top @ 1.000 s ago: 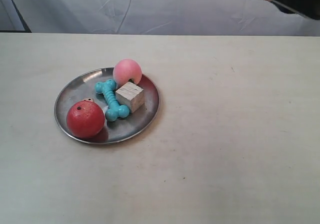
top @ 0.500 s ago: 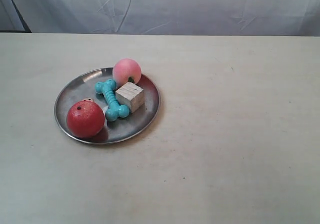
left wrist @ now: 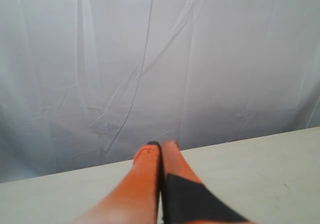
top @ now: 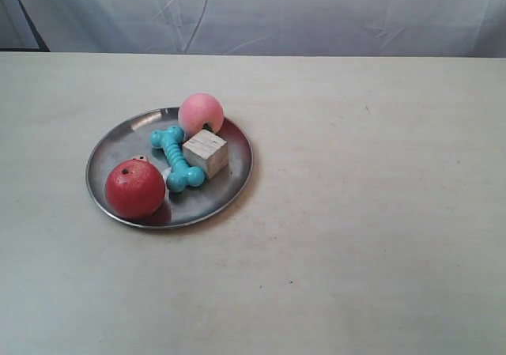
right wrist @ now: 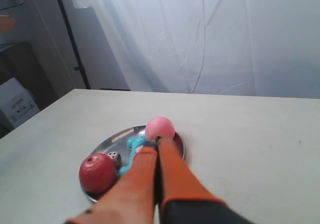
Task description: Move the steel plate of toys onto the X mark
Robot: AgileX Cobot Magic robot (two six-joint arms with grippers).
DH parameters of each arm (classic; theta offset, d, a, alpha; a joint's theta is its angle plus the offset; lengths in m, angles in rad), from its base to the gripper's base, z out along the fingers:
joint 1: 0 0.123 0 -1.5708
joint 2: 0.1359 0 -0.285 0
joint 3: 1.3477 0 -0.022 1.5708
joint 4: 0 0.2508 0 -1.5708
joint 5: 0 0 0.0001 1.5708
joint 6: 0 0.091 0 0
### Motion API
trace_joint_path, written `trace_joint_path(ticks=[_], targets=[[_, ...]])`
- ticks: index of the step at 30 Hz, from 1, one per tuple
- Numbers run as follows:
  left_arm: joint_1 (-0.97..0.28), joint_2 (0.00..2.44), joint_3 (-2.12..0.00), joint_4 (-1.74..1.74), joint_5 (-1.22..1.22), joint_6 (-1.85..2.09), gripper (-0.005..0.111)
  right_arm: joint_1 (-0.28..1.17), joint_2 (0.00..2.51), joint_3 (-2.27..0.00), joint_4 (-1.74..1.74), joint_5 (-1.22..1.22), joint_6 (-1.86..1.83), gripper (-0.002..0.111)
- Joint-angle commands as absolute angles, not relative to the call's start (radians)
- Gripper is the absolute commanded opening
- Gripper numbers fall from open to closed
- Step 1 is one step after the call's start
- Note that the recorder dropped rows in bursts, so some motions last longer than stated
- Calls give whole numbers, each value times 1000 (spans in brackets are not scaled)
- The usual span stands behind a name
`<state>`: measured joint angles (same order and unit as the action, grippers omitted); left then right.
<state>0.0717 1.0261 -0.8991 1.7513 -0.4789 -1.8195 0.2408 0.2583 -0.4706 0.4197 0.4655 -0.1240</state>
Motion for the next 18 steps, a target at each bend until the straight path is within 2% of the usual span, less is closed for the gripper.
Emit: trace_joint_path(ticks=[1, 8, 18], targets=[[77, 1028, -895, 1744, -471, -1820, 0, 116, 240, -416, 437, 424, -127, 0], [77, 1028, -895, 1744, -471, -1820, 0, -48, 116, -213, 437, 386, -127, 0], [77, 1028, -895, 1744, -514, -1820, 0, -69, 57, 0, 439, 387, -127, 0]])
